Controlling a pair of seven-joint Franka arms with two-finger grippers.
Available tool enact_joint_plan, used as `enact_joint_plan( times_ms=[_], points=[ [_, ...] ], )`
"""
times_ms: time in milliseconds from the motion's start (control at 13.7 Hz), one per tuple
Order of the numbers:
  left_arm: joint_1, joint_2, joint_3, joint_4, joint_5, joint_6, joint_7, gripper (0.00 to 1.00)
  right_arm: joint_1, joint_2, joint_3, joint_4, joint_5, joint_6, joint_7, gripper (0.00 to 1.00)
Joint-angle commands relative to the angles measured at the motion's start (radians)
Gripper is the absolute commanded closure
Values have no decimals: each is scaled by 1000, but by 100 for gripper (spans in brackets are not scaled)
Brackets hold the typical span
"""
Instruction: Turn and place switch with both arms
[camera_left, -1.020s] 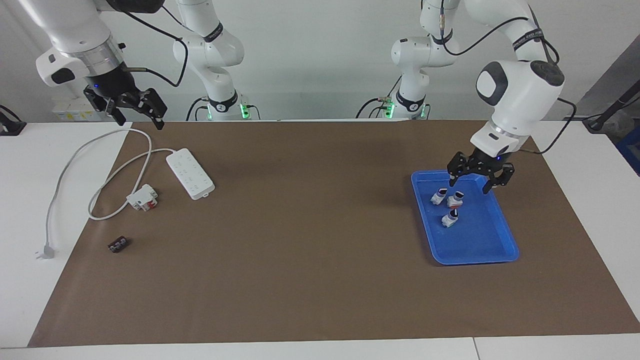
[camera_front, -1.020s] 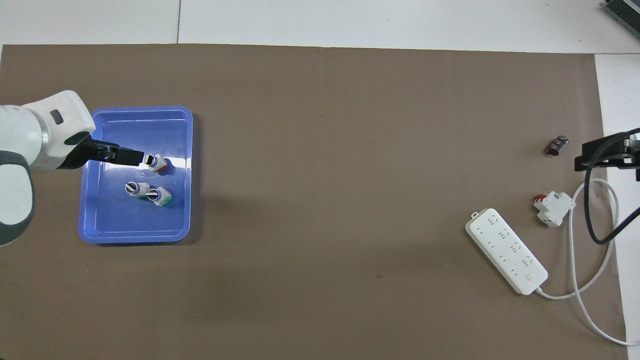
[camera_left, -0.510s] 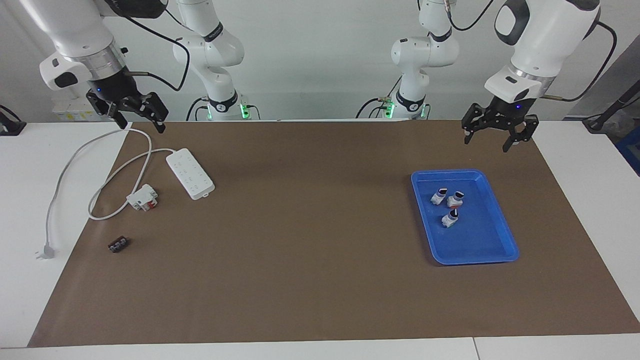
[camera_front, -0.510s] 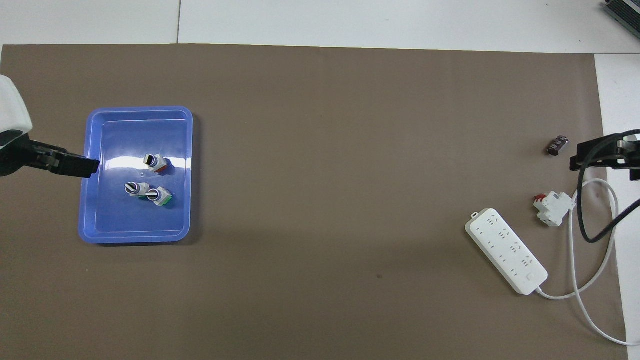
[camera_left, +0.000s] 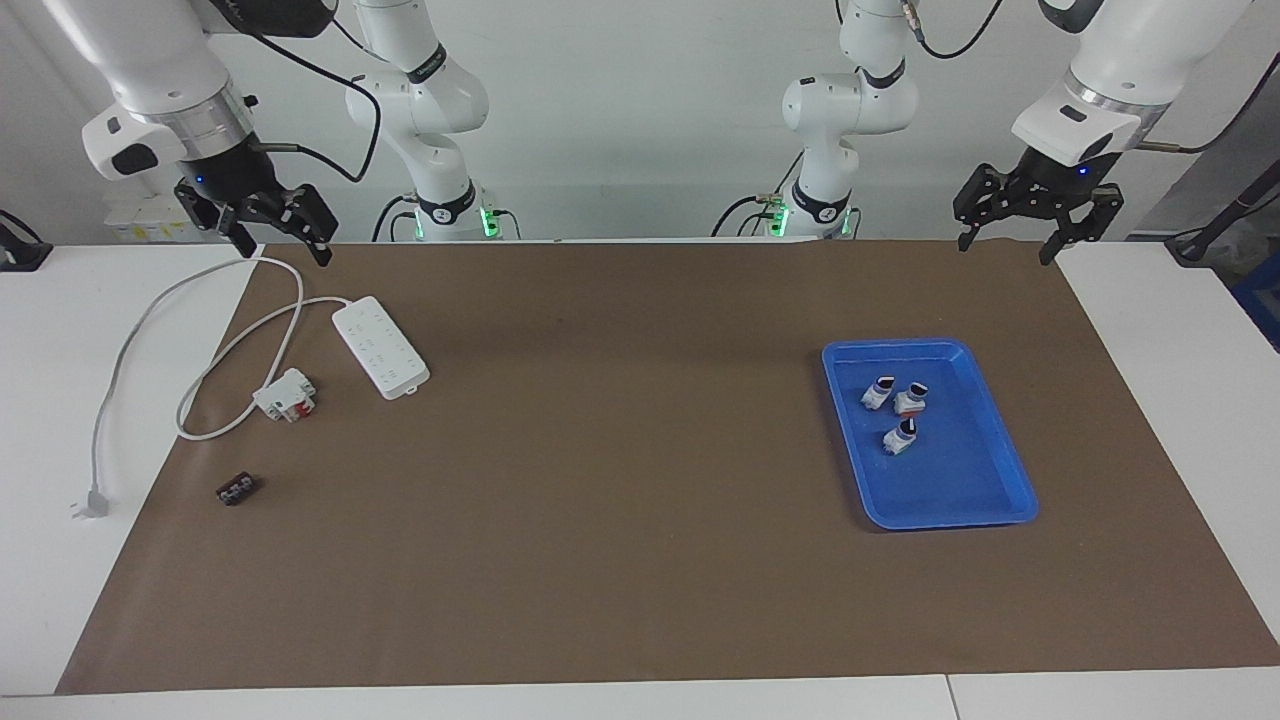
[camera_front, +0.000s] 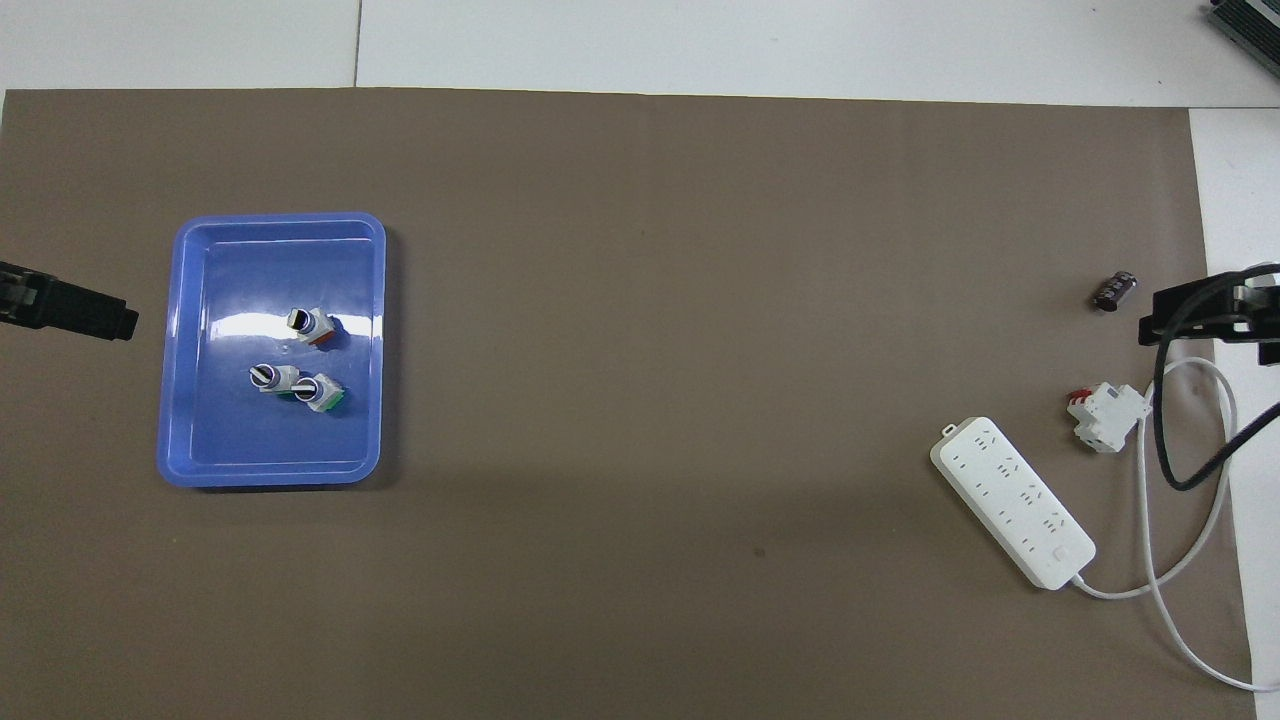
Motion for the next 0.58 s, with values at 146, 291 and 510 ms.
enact_joint_plan(
  times_ms=[146,291,510],
  points=[
    [13,-61,-10,-85,13,-24,-118,0,0,-29,2,-35,20,18,13,0],
    [11,-59,-7,-80,12,-29,-124,0,0,-29,2,-35,20,17,13,0],
    [13,-56,-1,-76,12,-38,-125,0,0,-29,2,-35,20,17,13,0]
  ],
)
